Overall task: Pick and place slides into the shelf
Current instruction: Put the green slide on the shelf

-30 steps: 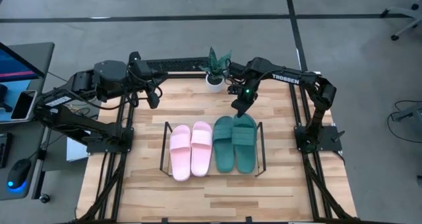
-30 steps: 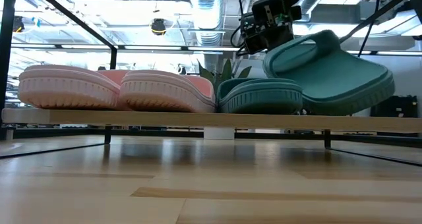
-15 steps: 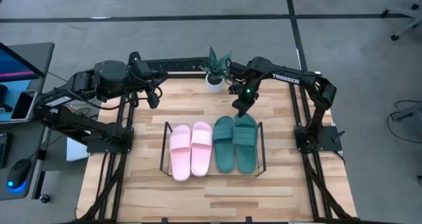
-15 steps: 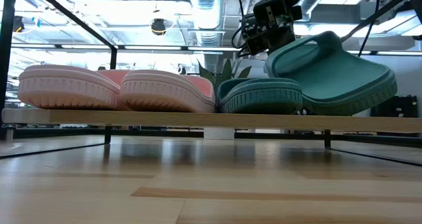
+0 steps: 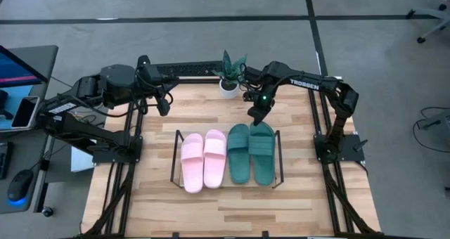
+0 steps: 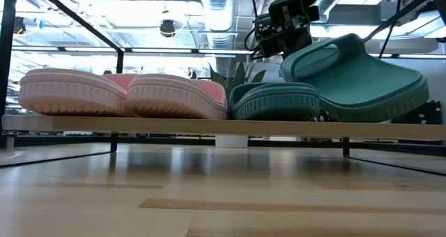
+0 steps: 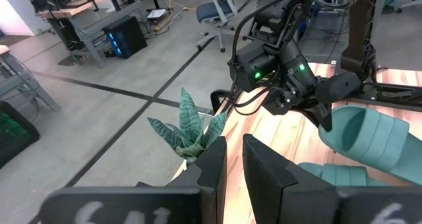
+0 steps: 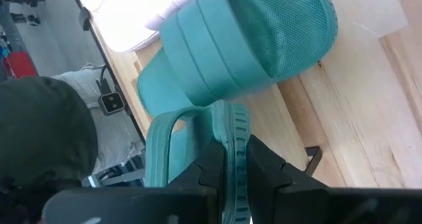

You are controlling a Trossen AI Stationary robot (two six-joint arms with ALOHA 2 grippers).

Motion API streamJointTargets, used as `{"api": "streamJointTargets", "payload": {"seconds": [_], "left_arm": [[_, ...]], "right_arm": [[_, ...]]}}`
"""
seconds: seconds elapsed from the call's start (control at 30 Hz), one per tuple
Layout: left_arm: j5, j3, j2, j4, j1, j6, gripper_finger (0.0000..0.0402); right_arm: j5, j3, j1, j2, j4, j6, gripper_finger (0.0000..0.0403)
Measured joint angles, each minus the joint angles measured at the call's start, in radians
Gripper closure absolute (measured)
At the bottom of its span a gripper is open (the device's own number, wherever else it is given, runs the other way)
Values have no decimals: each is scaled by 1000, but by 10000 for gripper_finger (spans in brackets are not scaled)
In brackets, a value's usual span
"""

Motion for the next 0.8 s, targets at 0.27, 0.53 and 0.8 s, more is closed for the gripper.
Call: {"api": "streamJointTargets", "payload": {"seconds": [0.27, 0.53, 0.8], "left_arm": [[0, 0, 0, 0, 0, 0, 361], [0, 0, 0, 0, 0, -4, 361], [0, 0, 0, 0, 0, -5, 361]], "right_arm": [[-8, 0, 4, 0, 2, 3, 374], [-8, 0, 6, 0, 2, 4, 337], [-7, 0, 14, 0, 2, 22, 329]]}}
